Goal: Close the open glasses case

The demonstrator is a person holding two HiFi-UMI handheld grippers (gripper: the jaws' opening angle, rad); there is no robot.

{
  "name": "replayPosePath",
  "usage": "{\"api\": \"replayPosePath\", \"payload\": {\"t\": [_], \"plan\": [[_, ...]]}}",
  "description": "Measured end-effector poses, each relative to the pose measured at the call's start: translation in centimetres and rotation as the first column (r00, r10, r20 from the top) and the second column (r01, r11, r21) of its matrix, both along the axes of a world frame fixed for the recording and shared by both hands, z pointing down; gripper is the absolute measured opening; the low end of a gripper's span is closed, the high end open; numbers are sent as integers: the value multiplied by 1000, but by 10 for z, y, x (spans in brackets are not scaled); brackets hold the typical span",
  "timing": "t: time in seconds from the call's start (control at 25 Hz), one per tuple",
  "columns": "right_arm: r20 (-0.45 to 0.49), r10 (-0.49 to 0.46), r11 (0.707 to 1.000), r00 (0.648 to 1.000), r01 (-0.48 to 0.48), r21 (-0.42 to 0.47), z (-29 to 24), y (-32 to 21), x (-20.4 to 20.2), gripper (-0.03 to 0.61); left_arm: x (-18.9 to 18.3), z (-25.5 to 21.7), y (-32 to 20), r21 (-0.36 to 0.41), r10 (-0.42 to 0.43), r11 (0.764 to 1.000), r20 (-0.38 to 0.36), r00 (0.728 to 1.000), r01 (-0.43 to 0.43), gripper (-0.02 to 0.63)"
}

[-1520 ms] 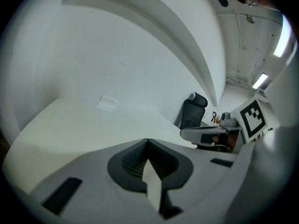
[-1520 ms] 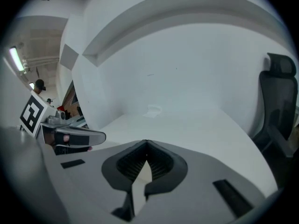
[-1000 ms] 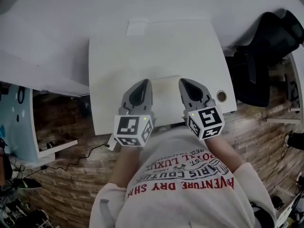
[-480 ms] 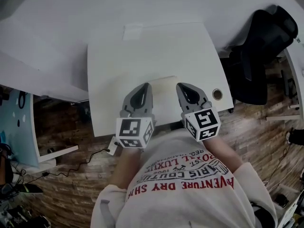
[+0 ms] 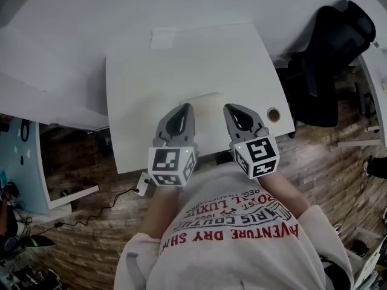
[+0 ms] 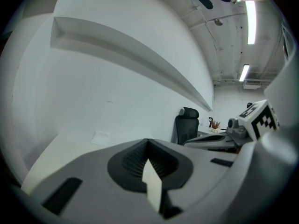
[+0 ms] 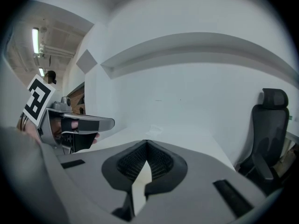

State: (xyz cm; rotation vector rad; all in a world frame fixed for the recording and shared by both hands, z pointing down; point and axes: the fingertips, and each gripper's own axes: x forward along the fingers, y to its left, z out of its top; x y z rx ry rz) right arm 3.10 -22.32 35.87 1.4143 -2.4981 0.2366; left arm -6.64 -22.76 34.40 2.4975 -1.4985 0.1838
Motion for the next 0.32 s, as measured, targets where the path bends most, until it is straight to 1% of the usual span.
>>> {"api": "replayPosePath", "payload": {"t": [0.32], "plan": [[-19, 5, 1000, 1000, -5, -20, 8, 1, 2, 12, 4, 8, -2, -23, 15, 1000, 9, 1000, -15, -2]]}}
